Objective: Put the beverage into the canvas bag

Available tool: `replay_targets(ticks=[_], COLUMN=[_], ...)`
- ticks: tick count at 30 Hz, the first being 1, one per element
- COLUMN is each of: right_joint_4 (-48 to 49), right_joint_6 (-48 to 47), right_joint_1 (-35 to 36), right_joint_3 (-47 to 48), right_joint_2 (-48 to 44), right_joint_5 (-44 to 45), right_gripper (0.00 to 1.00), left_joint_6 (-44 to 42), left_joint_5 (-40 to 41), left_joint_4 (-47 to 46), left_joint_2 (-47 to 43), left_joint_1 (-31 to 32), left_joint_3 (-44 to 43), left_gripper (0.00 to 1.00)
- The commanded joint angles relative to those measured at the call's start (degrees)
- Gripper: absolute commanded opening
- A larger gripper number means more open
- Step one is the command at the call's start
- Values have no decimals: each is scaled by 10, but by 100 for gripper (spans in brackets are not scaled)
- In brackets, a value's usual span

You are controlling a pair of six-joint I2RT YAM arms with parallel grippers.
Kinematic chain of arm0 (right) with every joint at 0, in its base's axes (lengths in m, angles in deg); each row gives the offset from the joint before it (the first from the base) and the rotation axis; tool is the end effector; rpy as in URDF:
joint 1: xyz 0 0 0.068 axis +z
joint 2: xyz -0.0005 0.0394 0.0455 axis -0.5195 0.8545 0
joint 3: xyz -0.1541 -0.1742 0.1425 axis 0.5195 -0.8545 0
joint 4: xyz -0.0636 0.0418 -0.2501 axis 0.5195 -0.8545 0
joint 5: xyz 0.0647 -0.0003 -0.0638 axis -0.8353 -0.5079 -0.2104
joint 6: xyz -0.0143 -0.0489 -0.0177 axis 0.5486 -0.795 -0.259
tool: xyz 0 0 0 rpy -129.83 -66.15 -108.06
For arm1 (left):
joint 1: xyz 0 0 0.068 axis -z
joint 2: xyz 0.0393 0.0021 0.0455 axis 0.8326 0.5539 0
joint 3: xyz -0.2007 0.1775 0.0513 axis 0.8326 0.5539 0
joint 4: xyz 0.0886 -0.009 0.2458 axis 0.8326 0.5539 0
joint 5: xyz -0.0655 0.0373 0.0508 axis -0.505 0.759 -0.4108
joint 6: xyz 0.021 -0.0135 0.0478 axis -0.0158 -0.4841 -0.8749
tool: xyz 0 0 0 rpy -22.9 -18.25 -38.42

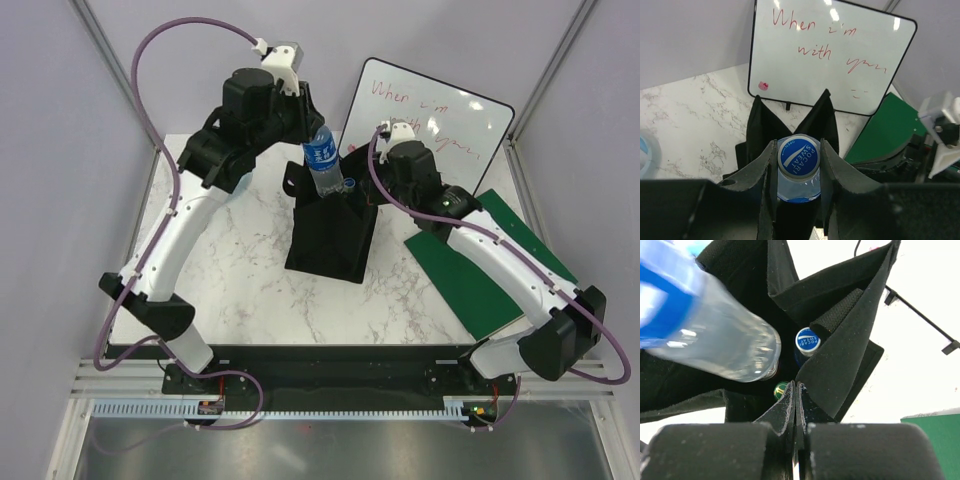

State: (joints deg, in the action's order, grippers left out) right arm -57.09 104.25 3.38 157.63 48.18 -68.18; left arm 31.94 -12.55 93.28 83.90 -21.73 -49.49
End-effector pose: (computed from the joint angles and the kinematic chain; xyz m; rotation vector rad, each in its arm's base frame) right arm 0.2683 0.1807 0.3795 -0.1818 2.0402 0.4951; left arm 0.2775 -0.1888 0.5218 0.2790 1.8172 -0.5442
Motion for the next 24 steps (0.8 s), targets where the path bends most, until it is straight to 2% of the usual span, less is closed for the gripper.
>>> replay_targets(ticks=[1, 5, 9, 17, 24], right_joint_4=[6, 8, 9, 21, 29], right_joint_6=[9, 7, 3, 8, 8], right_joint_1=[4, 5, 4, 4, 4], right_joint_3=[-4, -7, -7, -13, -18], right_joint_2=[-24, -28, -30, -40, -40], right_joint_5=[6, 1, 5, 20, 20], right_gripper=[0, 0, 0, 0, 0], left_joint_6=[-5, -33, -44, -77, -79], left_joint_5=[-13, -19, 1, 1, 6], left_joint_4=[-187, -255, -352, -421, -421], left_joint_2=[-14, -24, -55, -76, -85], left_joint_1=[3, 6, 9, 10, 11], left_joint_3=[34, 103, 230, 340, 346], left_gripper=[2, 2, 2, 2, 2])
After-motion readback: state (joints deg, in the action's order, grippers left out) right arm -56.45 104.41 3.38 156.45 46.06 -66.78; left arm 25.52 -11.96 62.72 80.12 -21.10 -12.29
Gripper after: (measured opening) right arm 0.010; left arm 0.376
